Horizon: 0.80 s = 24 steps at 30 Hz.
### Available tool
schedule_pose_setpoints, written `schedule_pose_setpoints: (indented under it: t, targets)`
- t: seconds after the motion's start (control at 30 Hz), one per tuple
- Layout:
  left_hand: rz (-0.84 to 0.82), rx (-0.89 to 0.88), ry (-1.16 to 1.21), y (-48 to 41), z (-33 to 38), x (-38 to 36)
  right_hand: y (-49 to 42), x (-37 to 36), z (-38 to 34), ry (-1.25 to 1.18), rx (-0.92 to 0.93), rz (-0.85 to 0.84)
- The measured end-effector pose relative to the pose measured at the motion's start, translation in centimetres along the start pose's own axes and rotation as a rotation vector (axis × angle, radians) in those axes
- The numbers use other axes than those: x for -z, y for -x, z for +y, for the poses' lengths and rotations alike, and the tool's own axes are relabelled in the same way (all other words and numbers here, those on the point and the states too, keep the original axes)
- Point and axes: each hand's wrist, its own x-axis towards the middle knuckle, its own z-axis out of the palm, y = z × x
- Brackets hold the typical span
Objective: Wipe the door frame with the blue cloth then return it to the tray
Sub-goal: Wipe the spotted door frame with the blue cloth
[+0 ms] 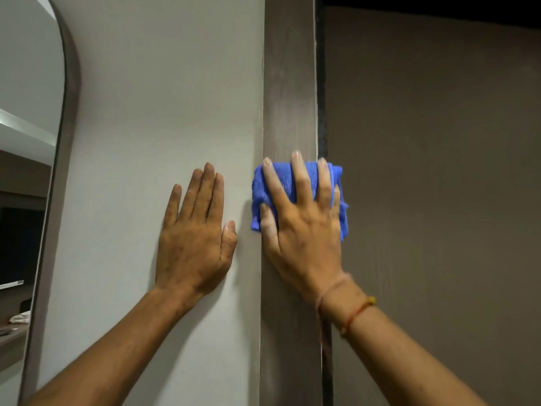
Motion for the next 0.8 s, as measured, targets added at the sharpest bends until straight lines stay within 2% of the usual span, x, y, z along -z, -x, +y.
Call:
schedule_pose_setpoints:
  t: [0.2,0.3,0.4,0.47,0.6,0.7,0.8]
  targets:
    - [0.009,0.002,-0.008,0.0,-0.3,-0.4,-10.0,1.0,-0.4,0.017,-0.058,0.093]
    - [0.0,-0.019,-0.01,-0.1,-0.4,-0.3,-5.3,0.2,-0.8,-0.007,-0.066,0.109]
    - [-0.009,-0.023,-0.009,0.0,-0.5,-0.2,2.9,-0.5,-1.2,0.019,-0.044,0.046]
    - [-0.006,-0.02,-0.011,0.1,-0.3,-0.1,4.3,-0.4,-0.6,0.051,0.004,0.003]
    - [-0.009,-0.028,-0.024,0.0,-0.5,-0.2,-3.3,0.9,0.5,0.064,0.079,0.008]
    - [0.0,-0.035,-0.029,-0.1,-0.6,-0.4,-8.9,1.3,0.3,0.047,0.004,0.048]
    - [0.016,-0.038,-0.022,-0.1,-0.7,-0.4,-7.8,0.4,-0.6,0.026,-0.041,0.114]
